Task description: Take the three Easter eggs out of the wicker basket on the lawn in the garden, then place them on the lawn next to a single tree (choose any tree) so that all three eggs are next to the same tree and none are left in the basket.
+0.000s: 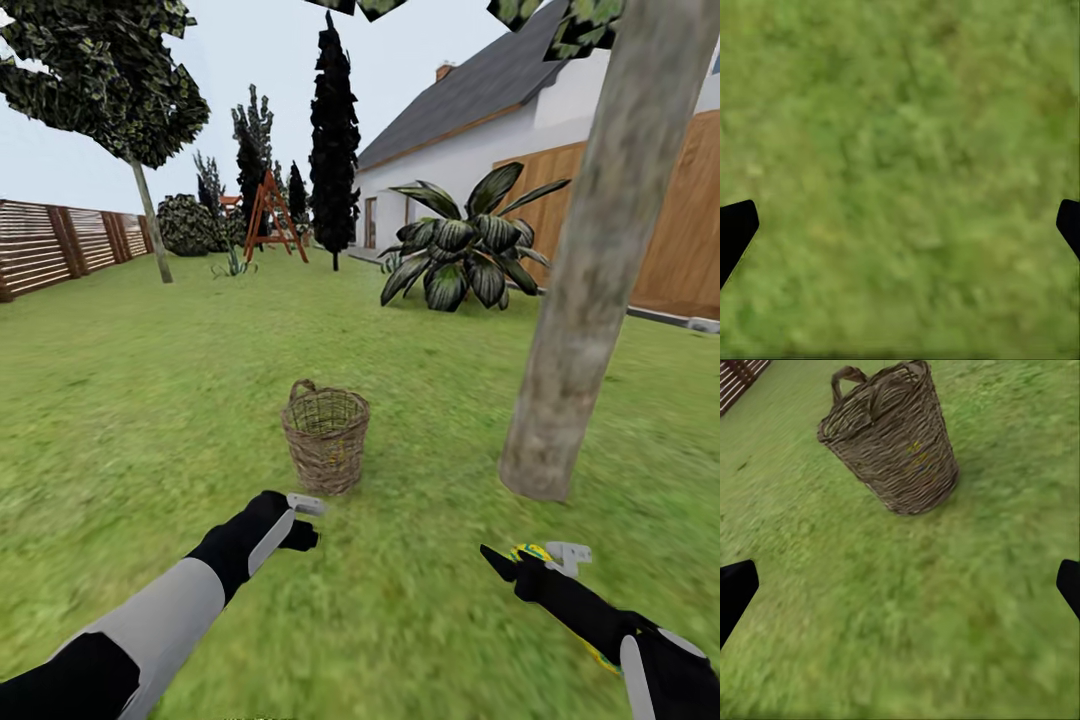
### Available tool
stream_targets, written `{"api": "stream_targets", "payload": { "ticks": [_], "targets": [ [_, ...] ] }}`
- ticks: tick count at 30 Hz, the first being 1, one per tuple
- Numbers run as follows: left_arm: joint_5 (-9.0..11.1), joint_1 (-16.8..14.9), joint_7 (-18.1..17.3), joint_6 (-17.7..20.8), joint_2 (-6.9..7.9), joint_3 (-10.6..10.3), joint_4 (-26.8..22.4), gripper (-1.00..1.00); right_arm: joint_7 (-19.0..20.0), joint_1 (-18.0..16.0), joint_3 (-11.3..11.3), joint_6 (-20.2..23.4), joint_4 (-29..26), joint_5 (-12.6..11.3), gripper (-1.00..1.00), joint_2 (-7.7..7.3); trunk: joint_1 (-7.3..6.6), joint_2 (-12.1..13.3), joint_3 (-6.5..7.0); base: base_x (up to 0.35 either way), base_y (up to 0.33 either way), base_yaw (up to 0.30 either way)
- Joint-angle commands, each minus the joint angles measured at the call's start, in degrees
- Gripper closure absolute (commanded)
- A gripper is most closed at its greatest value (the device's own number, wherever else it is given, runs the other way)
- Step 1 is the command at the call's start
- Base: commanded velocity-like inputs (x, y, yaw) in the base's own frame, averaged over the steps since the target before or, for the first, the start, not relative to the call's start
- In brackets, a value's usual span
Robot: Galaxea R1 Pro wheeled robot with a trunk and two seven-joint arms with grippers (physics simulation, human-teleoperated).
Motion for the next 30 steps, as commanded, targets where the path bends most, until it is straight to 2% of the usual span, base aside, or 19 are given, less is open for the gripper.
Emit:
{"api": "stream_targets", "payload": {
  "ticks": [1, 15, 21, 30],
  "targets": [
    [0.6, -0.1, 0.5, 0.2, 0.04, -0.3, -0.2, -1.00, 0.2, 0.0, -0.2, 0.5, -0.1, -0.2, -1.00, 0.05, -0.01, 0.0, -0.01, 0.000, 0.173, 0.255],
    [0.6, 0.0, 0.5, 0.7, 0.06, -0.3, -0.6, -1.00, 0.2, 0.0, 0.2, 0.5, -0.1, -0.2, -1.00, 0.05, -0.01, 0.0, 0.63, 0.000, 0.262, 0.239],
    [0.6, 0.0, 0.5, 0.7, 0.06, -0.3, -0.6, -1.00, 0.2, 0.0, 1.3, 0.4, -0.1, -0.4, -1.00, 0.05, -0.01, 0.0, 0.69, 0.065, 0.284, 0.059],
    [0.6, 0.0, 0.4, 0.7, 0.06, -0.3, -0.6, -1.00, 0.3, 0.0, 1.7, 0.4, -0.1, -0.4, -1.00, 0.05, -0.01, 0.0, 0.70, 0.167, 0.268, 0.008]
  ]
}}
